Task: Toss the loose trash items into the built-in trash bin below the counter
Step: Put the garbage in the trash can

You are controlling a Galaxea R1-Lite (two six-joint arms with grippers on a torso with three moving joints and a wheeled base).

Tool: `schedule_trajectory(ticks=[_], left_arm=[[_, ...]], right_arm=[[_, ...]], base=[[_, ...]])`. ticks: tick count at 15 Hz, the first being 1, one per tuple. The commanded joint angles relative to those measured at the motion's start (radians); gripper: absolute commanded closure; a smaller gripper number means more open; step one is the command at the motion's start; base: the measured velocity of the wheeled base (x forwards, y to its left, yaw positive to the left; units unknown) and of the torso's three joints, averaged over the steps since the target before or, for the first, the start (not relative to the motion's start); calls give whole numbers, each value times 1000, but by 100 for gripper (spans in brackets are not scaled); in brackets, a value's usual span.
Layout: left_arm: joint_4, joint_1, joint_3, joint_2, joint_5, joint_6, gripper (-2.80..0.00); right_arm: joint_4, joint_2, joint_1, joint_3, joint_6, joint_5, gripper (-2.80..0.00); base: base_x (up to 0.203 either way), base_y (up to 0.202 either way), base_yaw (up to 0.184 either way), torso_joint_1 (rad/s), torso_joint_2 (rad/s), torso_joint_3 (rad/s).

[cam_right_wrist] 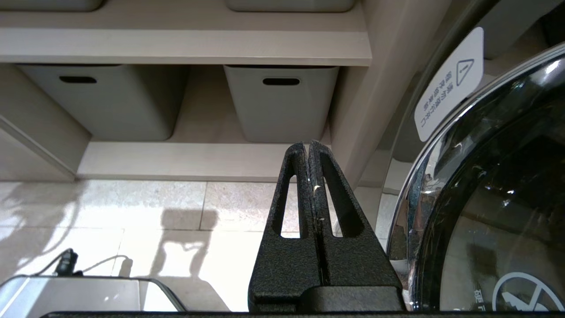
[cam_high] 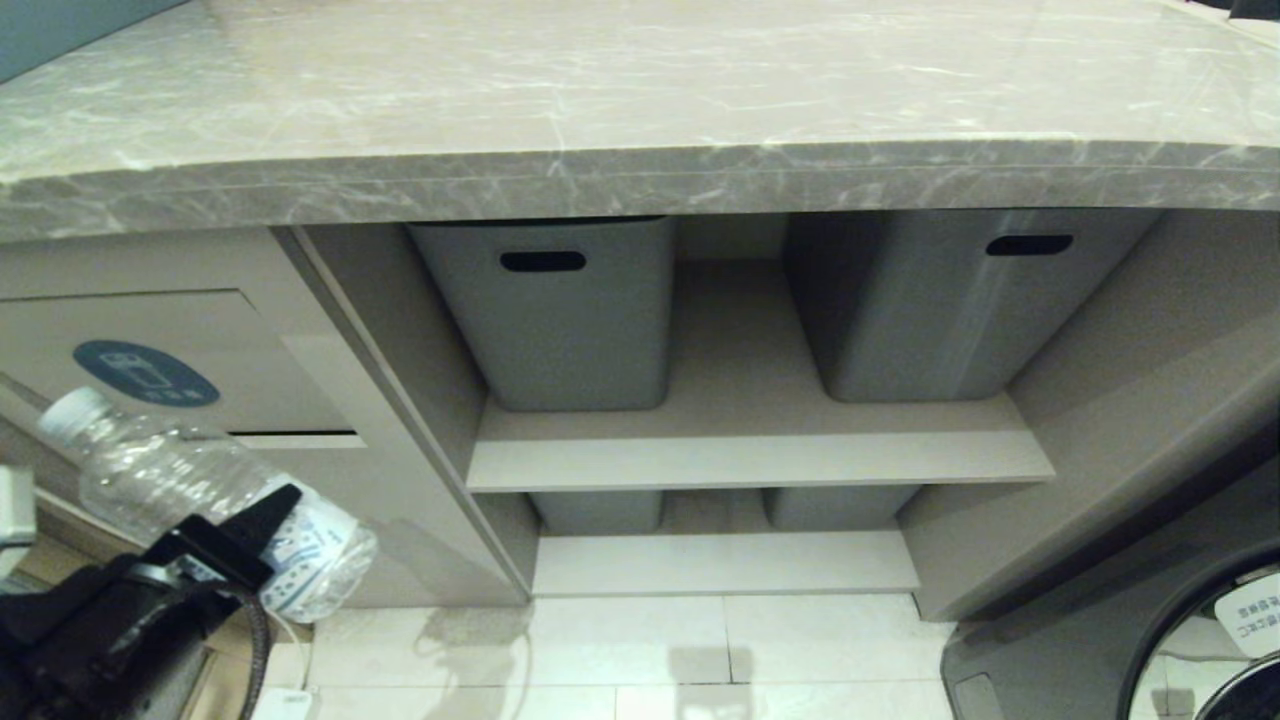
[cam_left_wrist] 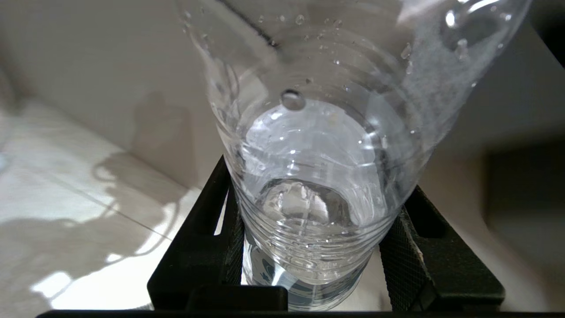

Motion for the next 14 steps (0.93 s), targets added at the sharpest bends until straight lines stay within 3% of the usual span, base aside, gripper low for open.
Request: schedule_trajectory(ticks=[1, 3, 6, 9, 10, 11, 14], left_arm=[[-2, 130, 18, -15, 3, -26, 0], [2, 251, 33, -8, -36, -167, 0], [5, 403, 21, 4, -166, -407, 0], [6, 644, -36, 101, -308, -629, 0], [4, 694, -78, 146, -351, -708, 0], [1, 718, -118, 173, -393, -774, 0], [-31, 725, -176, 233, -495, -853, 0]], right_arm=[[0, 0, 0, 0, 1, 0, 0], [0, 0, 0, 0, 1, 0, 0], [2, 0, 0, 0, 4, 0, 0], [2, 0, 0, 0, 4, -2, 0], [2, 0, 0, 0, 4, 0, 0], [2, 0, 0, 0, 4, 0, 0], [1, 0, 0, 0, 3, 0, 0]], base=[[0, 0, 0, 0, 0, 0], [0, 0, 0, 0, 0, 0], [0, 0, 0, 0, 0, 0], [0, 0, 0, 0, 0, 0], [0, 0, 0, 0, 0, 0], [0, 0, 0, 0, 0, 0], [0, 0, 0, 0, 0, 0]])
